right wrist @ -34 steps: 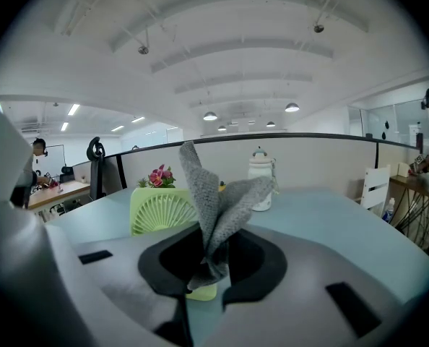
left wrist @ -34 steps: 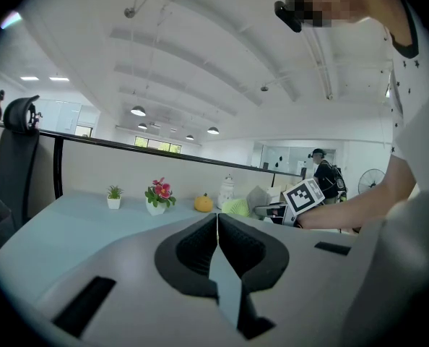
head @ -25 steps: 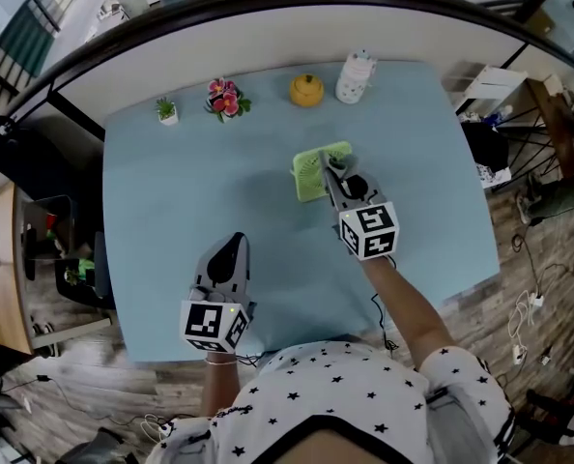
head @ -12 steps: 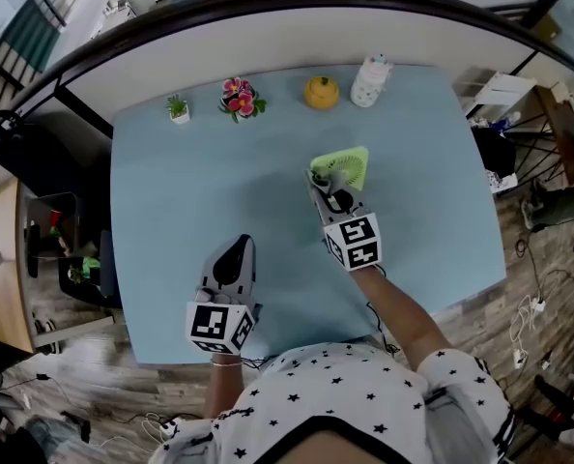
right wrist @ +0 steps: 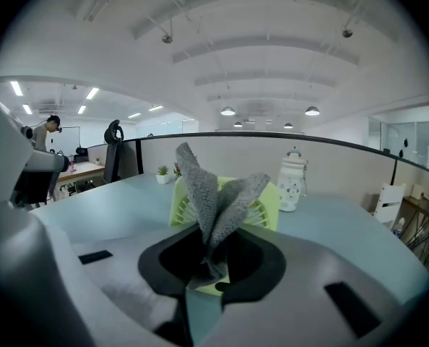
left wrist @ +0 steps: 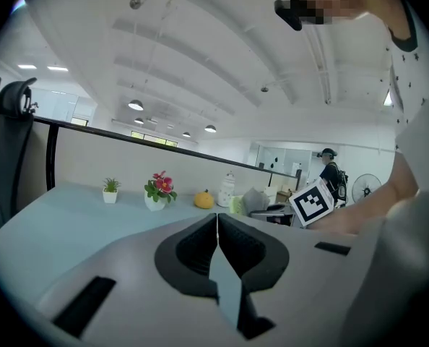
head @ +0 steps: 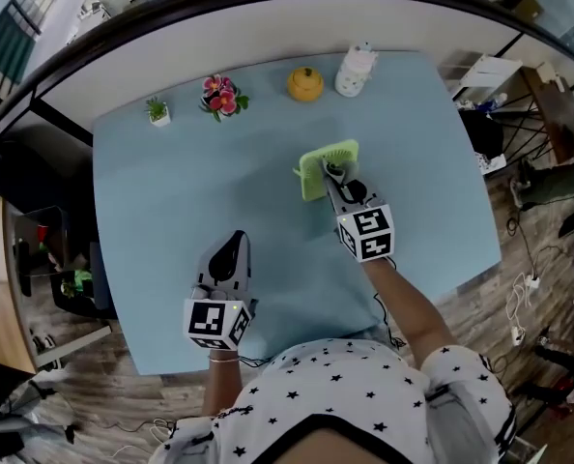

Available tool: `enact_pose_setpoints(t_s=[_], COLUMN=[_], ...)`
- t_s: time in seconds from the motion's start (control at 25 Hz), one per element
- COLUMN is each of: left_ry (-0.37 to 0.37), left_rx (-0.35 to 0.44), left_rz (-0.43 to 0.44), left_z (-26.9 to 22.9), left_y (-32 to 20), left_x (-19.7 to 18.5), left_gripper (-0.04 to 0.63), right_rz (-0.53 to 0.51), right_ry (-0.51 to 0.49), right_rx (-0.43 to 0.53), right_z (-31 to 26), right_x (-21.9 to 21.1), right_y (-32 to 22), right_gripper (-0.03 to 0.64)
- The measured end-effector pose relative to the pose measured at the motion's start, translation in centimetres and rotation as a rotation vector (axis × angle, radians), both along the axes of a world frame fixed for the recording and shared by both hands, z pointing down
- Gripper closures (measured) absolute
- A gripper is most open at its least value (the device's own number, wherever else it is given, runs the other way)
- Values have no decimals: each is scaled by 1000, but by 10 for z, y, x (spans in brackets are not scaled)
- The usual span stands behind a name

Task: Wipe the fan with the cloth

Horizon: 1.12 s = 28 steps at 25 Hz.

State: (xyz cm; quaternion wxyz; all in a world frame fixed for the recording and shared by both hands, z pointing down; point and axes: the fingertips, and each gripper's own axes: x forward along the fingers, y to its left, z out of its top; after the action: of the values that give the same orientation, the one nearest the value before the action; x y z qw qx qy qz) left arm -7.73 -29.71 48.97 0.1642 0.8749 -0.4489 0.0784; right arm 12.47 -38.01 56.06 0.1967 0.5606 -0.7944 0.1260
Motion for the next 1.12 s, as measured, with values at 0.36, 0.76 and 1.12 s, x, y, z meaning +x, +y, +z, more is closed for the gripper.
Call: enact_pose_setpoints(t_s=[0.36, 0.76, 1.12], left_ry=[-44, -75, -95], left_rx=[19, 31, 45], left_rz=[-92, -170, -200], left_z=[-15, -29, -39], left_y=[11, 27, 42], left_x=[10, 29, 28], left_gripper=[565, 565, 565], right_rz=[80, 23, -239], right_ry=[-27, -79, -68], right_rx=[-16, -6, 60], right_z=[6, 4, -9], right_x=[70, 75, -25], right_y=[-8, -12, 14], right_gripper=[571, 571, 571])
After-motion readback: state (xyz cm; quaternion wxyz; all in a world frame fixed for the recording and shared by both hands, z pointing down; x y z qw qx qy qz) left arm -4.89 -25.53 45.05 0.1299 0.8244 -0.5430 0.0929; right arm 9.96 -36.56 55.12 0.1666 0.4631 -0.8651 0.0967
